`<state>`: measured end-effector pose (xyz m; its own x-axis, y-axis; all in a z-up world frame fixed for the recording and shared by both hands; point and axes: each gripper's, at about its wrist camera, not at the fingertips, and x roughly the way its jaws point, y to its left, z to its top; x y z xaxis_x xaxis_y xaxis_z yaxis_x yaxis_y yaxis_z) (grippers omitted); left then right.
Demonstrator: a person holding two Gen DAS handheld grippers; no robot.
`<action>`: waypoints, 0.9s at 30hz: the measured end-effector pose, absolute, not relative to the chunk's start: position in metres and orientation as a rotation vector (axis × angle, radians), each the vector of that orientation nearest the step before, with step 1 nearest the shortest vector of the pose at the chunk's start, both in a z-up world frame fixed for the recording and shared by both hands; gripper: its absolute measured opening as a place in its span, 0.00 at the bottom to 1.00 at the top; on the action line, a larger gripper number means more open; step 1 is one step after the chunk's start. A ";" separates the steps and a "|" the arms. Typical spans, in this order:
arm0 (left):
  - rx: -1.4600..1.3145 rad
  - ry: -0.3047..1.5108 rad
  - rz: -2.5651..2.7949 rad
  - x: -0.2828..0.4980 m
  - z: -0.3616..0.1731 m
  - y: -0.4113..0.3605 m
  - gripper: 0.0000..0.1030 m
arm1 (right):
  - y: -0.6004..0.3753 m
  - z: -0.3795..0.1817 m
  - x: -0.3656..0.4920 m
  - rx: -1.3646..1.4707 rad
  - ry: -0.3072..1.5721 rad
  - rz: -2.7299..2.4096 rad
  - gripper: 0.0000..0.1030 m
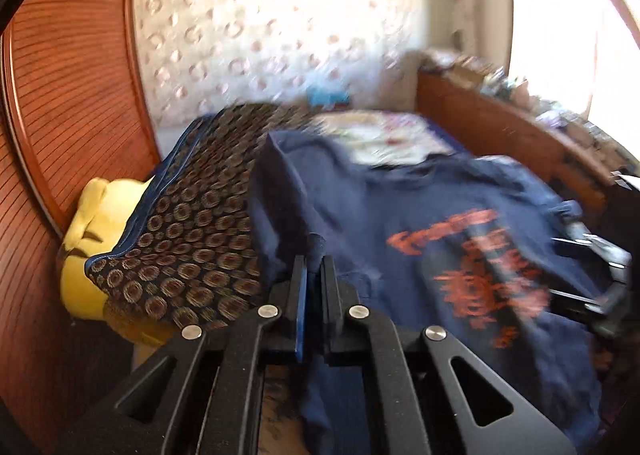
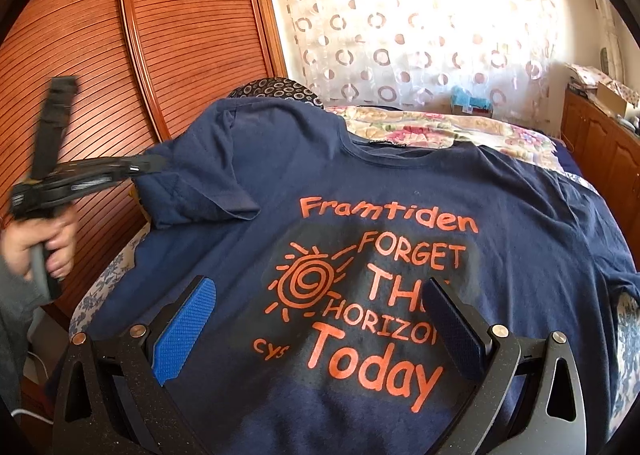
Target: Fold small clothes
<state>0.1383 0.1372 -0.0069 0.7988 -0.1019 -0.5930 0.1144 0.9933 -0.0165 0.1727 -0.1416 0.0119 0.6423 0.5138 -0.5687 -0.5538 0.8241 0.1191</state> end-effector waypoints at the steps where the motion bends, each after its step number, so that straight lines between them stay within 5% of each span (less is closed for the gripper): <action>1: 0.013 0.632 -0.141 0.128 -0.005 0.133 0.07 | -0.143 0.012 0.174 -0.070 0.624 0.606 1.00; 4: 0.017 0.626 -0.174 0.099 -0.005 0.121 0.07 | -0.144 0.013 0.176 -0.069 0.623 0.599 1.00; 6: 0.020 0.627 -0.177 0.088 -0.008 0.120 0.17 | -0.145 0.014 0.178 -0.068 0.623 0.595 1.00; 14: -0.018 0.626 -0.154 0.075 -0.020 0.132 0.18 | -0.123 0.015 0.203 -0.097 0.653 0.645 0.99; 17: -0.027 0.646 -0.136 0.078 -0.031 0.137 0.27 | -0.108 0.014 0.222 -0.092 0.688 0.710 0.96; 23: -0.063 0.677 -0.138 0.084 -0.052 0.144 0.65 | -0.062 0.003 0.267 -0.158 0.770 0.823 0.69; 27: -0.085 0.694 -0.123 0.086 -0.063 0.151 0.69 | -0.035 -0.008 0.290 -0.185 0.814 0.878 0.54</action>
<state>0.0855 0.1508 -0.0633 0.7616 -0.1411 -0.6325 0.0844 0.9893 -0.1191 0.2899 -0.0353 -0.0082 0.3670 0.6117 -0.7008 -0.7449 0.6445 0.1724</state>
